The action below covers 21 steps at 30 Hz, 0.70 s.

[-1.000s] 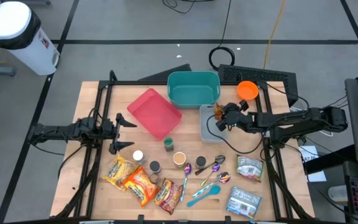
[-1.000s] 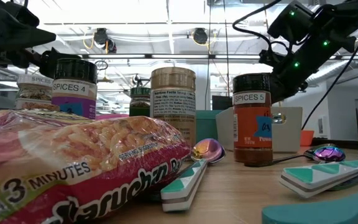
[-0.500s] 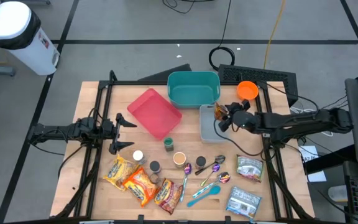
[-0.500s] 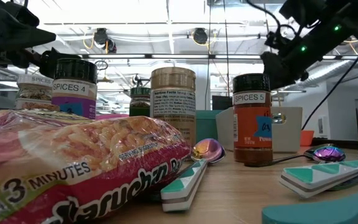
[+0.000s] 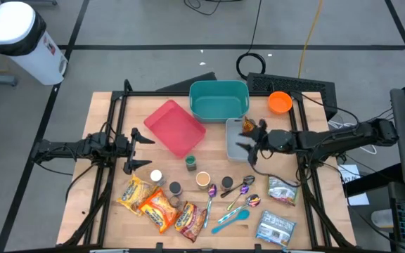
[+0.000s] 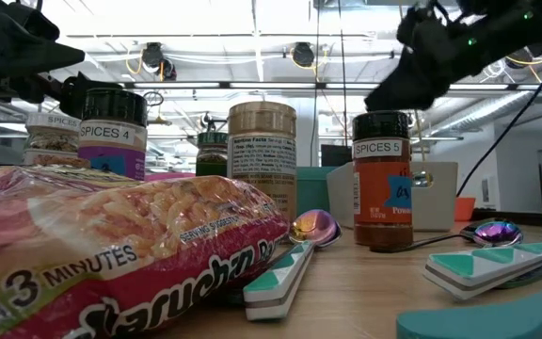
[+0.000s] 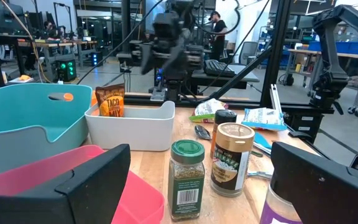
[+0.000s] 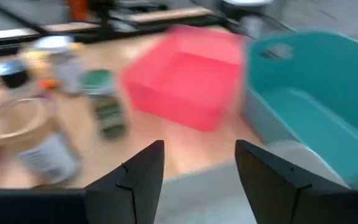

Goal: Pick & Place Food Item
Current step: Put the orange spice bottle into the gray bin

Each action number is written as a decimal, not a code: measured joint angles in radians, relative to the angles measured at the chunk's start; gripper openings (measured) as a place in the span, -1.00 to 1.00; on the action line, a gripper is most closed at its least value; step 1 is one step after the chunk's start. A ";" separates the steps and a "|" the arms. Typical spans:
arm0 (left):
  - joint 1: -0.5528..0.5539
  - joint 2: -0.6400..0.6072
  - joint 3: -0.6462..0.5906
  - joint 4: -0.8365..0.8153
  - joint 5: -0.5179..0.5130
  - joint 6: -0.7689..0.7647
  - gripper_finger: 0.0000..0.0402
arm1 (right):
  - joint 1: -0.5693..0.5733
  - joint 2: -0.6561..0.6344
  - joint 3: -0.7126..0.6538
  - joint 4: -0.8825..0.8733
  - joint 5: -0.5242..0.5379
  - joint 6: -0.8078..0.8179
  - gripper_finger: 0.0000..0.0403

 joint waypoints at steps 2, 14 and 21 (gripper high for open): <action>0.000 0.000 0.000 0.000 0.000 0.000 0.98 | 0.029 0.029 0.000 0.051 -0.059 -0.056 -0.01; 0.000 0.000 0.000 0.000 0.000 0.000 0.98 | 0.166 0.206 0.000 0.318 -0.284 -0.132 0.56; 0.000 0.000 0.000 0.000 0.000 0.000 0.98 | 0.222 0.236 0.017 0.317 -0.279 -0.115 0.73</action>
